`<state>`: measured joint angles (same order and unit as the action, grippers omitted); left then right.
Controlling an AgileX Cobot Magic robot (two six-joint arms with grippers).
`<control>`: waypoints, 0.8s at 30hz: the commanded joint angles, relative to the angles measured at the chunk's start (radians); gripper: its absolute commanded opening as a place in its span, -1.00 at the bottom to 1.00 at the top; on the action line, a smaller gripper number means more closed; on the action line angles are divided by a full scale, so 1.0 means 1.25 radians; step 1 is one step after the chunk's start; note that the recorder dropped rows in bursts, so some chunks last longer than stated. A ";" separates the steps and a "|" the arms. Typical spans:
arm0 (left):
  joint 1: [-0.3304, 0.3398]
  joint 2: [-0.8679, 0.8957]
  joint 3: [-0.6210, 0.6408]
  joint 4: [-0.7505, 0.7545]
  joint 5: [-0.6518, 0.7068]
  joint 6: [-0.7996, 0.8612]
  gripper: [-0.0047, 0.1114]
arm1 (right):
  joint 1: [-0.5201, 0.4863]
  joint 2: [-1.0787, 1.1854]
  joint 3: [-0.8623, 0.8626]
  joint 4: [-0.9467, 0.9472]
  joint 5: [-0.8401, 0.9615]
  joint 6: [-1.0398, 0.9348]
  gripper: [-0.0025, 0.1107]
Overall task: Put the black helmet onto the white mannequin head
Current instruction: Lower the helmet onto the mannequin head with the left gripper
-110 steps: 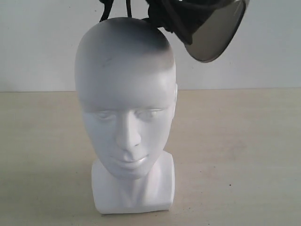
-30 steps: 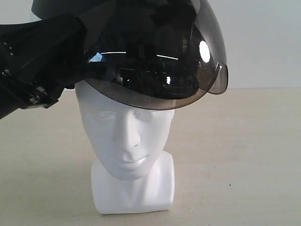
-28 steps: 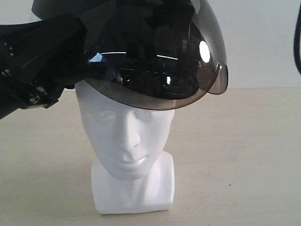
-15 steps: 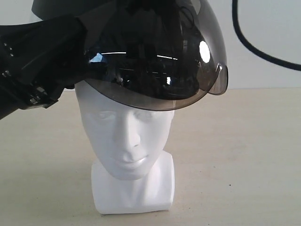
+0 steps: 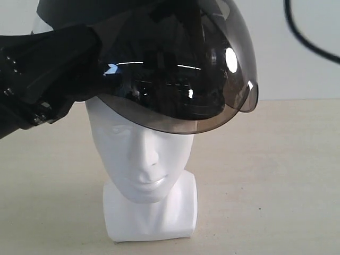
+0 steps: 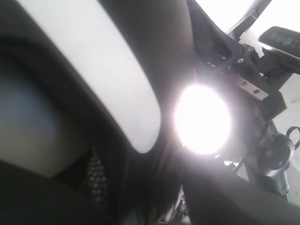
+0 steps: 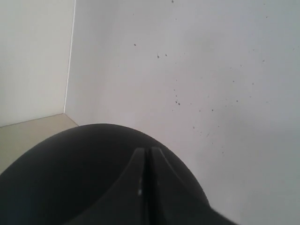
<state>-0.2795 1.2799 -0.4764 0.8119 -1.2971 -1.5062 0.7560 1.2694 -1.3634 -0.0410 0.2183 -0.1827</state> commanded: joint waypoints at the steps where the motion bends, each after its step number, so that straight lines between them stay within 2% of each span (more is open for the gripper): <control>1: 0.012 0.009 0.027 0.059 0.061 0.034 -0.84 | -0.002 -0.104 -0.007 -0.037 0.098 0.019 -0.96; 8: 0.012 0.009 0.027 0.067 0.061 0.034 -0.84 | -0.002 -0.210 -0.007 -0.280 0.232 0.216 -0.96; 13: 0.012 0.009 0.027 0.116 0.061 0.036 -0.84 | -0.002 -0.224 -0.007 -0.340 0.283 0.262 -0.96; 21: 0.012 0.009 0.027 0.123 0.061 0.066 -0.84 | -0.002 -0.140 -0.007 -0.293 0.214 0.259 -0.96; 24: 0.012 0.009 0.027 0.122 0.061 0.084 -0.84 | 0.010 -0.047 -0.007 -0.273 0.089 0.259 -0.96</control>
<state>-0.2795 1.2781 -0.4746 0.9110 -1.2971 -1.4337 0.7584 1.1650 -1.3707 -0.4010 0.4124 0.1405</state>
